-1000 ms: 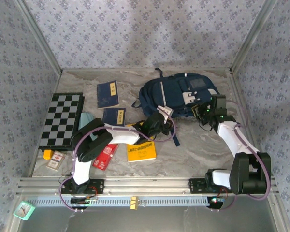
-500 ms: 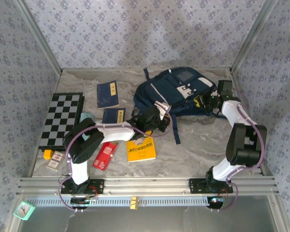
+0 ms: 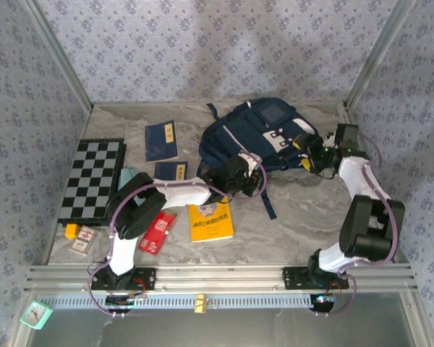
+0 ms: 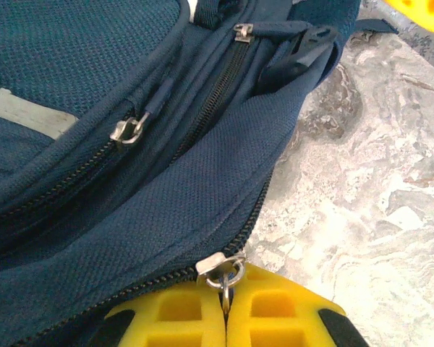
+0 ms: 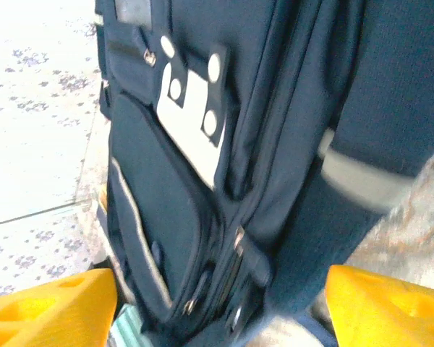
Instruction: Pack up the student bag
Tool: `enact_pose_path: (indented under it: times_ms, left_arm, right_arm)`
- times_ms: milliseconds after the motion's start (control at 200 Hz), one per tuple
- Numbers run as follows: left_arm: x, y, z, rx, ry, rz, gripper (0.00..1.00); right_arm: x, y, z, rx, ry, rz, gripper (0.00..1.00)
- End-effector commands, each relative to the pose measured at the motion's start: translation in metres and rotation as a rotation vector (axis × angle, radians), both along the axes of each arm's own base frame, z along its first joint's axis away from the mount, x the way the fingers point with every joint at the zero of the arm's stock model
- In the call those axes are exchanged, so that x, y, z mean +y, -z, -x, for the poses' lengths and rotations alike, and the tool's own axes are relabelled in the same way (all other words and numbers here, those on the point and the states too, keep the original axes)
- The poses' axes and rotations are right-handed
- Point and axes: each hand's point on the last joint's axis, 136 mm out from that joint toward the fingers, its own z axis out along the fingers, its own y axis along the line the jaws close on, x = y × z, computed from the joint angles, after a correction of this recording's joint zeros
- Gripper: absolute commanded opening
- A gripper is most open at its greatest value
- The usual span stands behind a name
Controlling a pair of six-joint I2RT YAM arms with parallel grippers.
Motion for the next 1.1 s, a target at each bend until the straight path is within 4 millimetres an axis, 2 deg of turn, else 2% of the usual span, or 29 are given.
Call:
enact_pose_path:
  times_ms: [0,110,270,425,535,615,810,900,1009,1094]
  left_arm:
    - [-0.015,-0.031,-0.004,-0.047,0.022,0.079,0.00]
    - [-0.018,-0.033,-0.002,-0.046,0.038,0.100,0.00]
    - [-0.022,-0.034,-0.001,-0.049,0.053,0.111,0.00]
    - [-0.025,-0.037,0.002,-0.051,0.072,0.119,0.00]
    - [-0.025,-0.038,0.003,-0.051,0.080,0.111,0.00]
    - [-0.024,-0.043,0.004,-0.058,0.087,0.102,0.00]
    - [-0.014,-0.045,0.012,-0.056,0.108,0.063,0.00]
    - [-0.003,-0.040,0.018,-0.055,0.120,0.025,0.00]
    - [0.022,-0.026,0.021,-0.044,0.112,-0.040,0.00]
    - [0.047,-0.013,0.015,-0.016,0.064,-0.075,0.00]
  right_arm:
    - [0.021,0.012,0.029,0.039,-0.038,-0.052,0.82]
    - [0.051,0.021,0.037,0.056,-0.064,-0.111,0.84]
    - [0.087,0.035,0.029,0.069,-0.064,-0.152,0.81]
    - [0.092,0.051,0.011,0.057,0.034,-0.168,0.68]
    - [0.094,0.056,0.002,0.058,0.026,-0.129,0.53]
    - [0.089,0.059,0.000,0.066,0.019,-0.109,0.40]
    - [0.057,0.055,-0.002,0.063,-0.001,-0.020,0.07]
    - [0.042,0.049,-0.001,0.054,-0.012,-0.007,0.00]
    - [0.020,0.038,-0.003,0.032,-0.033,0.013,0.00]
    - [0.009,0.031,-0.007,0.027,-0.047,0.009,0.00]
